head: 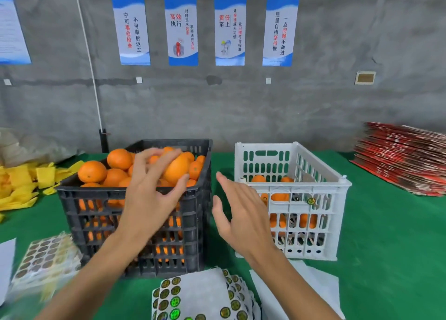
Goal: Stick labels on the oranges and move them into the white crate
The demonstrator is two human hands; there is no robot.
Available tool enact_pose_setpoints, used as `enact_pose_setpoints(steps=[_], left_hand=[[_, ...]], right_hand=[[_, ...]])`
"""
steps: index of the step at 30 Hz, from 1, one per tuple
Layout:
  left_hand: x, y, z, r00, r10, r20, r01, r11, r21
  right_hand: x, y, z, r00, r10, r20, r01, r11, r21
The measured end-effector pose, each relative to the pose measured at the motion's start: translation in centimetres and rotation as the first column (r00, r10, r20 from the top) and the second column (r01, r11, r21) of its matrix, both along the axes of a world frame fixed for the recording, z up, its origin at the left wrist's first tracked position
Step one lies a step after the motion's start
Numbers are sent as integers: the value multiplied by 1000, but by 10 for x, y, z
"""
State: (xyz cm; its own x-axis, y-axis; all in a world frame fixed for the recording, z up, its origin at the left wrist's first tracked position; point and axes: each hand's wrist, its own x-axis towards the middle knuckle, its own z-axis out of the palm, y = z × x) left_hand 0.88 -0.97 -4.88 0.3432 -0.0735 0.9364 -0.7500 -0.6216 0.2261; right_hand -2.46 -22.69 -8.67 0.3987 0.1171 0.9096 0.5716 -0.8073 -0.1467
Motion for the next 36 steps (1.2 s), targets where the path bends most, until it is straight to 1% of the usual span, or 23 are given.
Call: enact_pose_setpoints(steps=[1, 3, 4, 6, 8, 10, 12, 14, 15, 16, 17, 19, 22, 27, 32, 34, 36], left_hand=[[-15, -13, -17, 997, -71, -23, 71, 997, 6], [-38, -34, -51, 977, -168, -128, 169, 986, -3], [-46, -41, -66, 962, -189, -197, 188, 982, -25], [-51, -50, -93, 902, -218, -373, 196, 976, -97], [-51, -55, -119, 796, -283, -536, 211, 958, -192], [-53, -60, -148, 671, -336, -661, 199, 940, -275], [-57, -64, -179, 572, -322, -754, 162, 946, -281], [-62, -65, -199, 515, -328, -791, 149, 944, -295], [-62, -65, -204, 507, -330, -797, 132, 943, -306], [-61, -65, -206, 507, -321, -800, 103, 944, -313], [-62, -64, -206, 511, -308, -803, 66, 945, -320], [-63, -63, -205, 521, -300, -799, -5, 935, -354], [-66, -61, -206, 506, -360, -784, -50, 895, -443], [-69, -58, -208, 501, -429, -751, -59, 849, -524], [-67, -58, -208, 501, -445, -742, -73, 833, -549], [-67, -58, -209, 499, -440, -747, -62, 841, -537], [-67, -59, -210, 485, -440, -756, -39, 852, -522]], right_hand=[[-4, 3, -3, 999, 29, -12, -30, 1000, -5], [-12, 3, -15, 995, 81, -62, -83, 996, -34], [-16, 0, -26, 988, 100, -115, -106, 993, -45], [-23, -12, -48, 946, 114, -304, -133, 990, -42], [-28, -27, -70, 852, 86, -516, -137, 989, -62], [-31, -40, -92, 768, 61, -637, -148, 985, -85], [-36, -48, -111, 673, 80, -735, -197, 978, -73], [-45, -52, -129, 517, 151, -843, -272, 962, 5], [-49, -54, -137, 441, 205, -874, -296, 952, 74], [-53, -56, -144, 394, 245, -886, -308, 943, 124], [-56, -58, -150, 376, 262, -889, -319, 937, 142], [-60, -58, -156, 397, 233, -888, -350, 933, 88], [-60, -50, -156, 453, 154, -878, -355, 935, -19], [-56, -42, -160, 500, 72, -863, -329, 938, -113], [-55, -36, -159, 594, 12, -805, -316, 923, -219], [-58, -33, -158, 635, 9, -772, -301, 923, -238], [-60, -31, -159, 644, 51, -763, -272, 948, -166]])
